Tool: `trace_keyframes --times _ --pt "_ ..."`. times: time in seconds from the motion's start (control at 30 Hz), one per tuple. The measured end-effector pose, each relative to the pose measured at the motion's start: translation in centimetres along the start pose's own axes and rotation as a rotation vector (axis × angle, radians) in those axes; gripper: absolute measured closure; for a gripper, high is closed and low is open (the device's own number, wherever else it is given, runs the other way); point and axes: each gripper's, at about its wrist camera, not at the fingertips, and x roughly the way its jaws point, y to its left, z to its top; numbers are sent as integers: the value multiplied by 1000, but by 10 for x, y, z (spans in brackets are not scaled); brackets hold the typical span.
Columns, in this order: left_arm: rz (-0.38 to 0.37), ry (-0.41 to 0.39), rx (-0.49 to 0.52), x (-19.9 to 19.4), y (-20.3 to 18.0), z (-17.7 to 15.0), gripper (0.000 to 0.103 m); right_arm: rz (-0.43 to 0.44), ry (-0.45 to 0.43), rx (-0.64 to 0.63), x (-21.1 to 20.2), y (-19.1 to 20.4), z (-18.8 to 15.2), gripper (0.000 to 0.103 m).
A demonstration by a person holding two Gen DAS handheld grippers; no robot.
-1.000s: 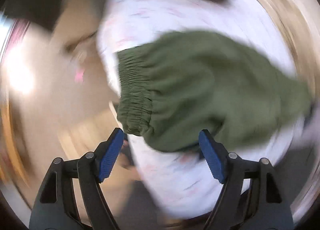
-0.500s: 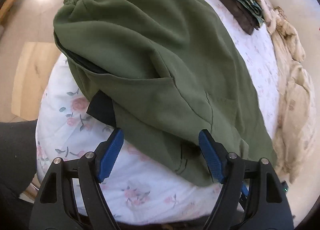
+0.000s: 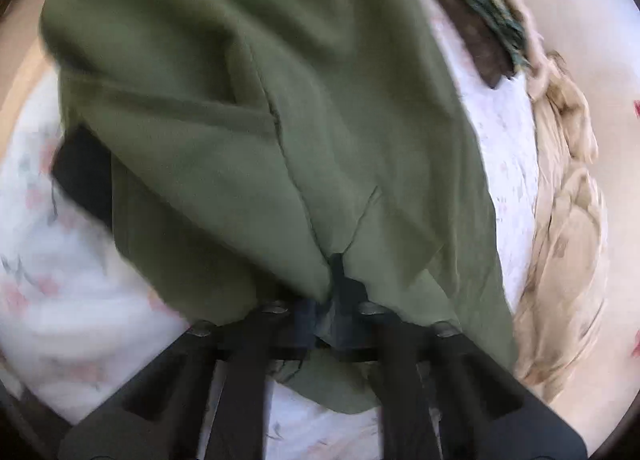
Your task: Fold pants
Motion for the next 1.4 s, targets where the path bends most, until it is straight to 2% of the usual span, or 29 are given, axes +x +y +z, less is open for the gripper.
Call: trace_keyframes --times 0.1,0.17,0.23,0.33,0.4,0.43,0.47,0.5,0.53,0.57,0.6,0.63,0.7,0.77,0.83,0.9,0.93,1.0,1.03,1.07,1.1,1.13,1.2,1.27,1.3,1.33,1.37,1.4 --pt "-57 -29 35 -20 -6 0 101 33 -24 -44 -21 1 -9 99" --pt "-37 -34 84 -34 -9 -3 102 38 -31 -52 -35 -1 -21 99" --pt "23 -30 129 -37 -6 -9 101 21 -33 -59 -39 -3 -33 99" --pt "188 35 199 -12 -3 -15 98 -100 -23 -42 -24 -14 -48 98" --pt "225 49 192 -3 2 -17 96 -191 1 -13 -5 -29 -53 84" --pt "251 58 219 0 1 -19 93 -209 16 -12 1 -33 -55 83" --pt "255 55 226 -2 0 -20 89 -213 13 -23 1 -34 -57 80" --pt "256 46 231 -8 -1 -21 85 -212 2 -37 -5 -32 -59 72" --pt "260 41 240 -11 -4 -20 70 -215 -8 -54 -10 -27 -59 68" --pt "265 31 255 -18 -6 -21 53 -217 -23 -67 -22 -24 -61 58" --pt "267 19 275 -24 -10 -22 47 -218 -27 -64 -31 -22 -62 55" --pt "271 2 301 -32 -14 -22 42 -218 -31 -65 -40 -19 -63 55" --pt "265 -19 342 -45 -20 -18 42 -219 -65 -114 -60 -7 -62 55" --pt "268 -39 369 -57 -22 -9 42 -216 -134 -157 -80 8 -58 55" --pt "276 -63 401 -63 -29 3 42 -204 -186 -245 -92 25 -48 55" --pt "292 -73 438 -66 -39 12 42 -194 -209 -345 -87 49 -34 54" --pt "291 -73 467 -63 -47 17 42 -166 -182 -414 -77 62 -24 55" --pt "305 -74 555 -54 -67 19 40 -165 -97 -523 -50 81 -10 55" --pt "322 -49 608 -43 -75 16 33 -173 -24 -601 -31 90 -6 58" --pt "328 2 665 -28 -83 13 33 -191 41 -699 -8 100 -2 74" --pt "322 40 700 -17 -87 11 33 -218 69 -749 10 106 1 81" --pt "321 71 730 -2 -90 9 33 -248 94 -780 27 108 8 79" --pt "347 107 766 22 -92 8 33 -268 164 -764 54 105 24 78" --pt "390 80 762 36 -86 15 33 -324 187 -739 77 100 42 79" --pt "425 86 750 43 -81 20 33 -341 192 -740 82 96 48 81" --pt "459 130 685 50 -67 29 33 -358 196 -736 87 93 56 81" --pt "445 163 628 52 -57 36 33 -381 191 -715 89 86 65 82" --pt "416 179 583 52 -48 43 33 -392 183 -675 89 77 78 93"
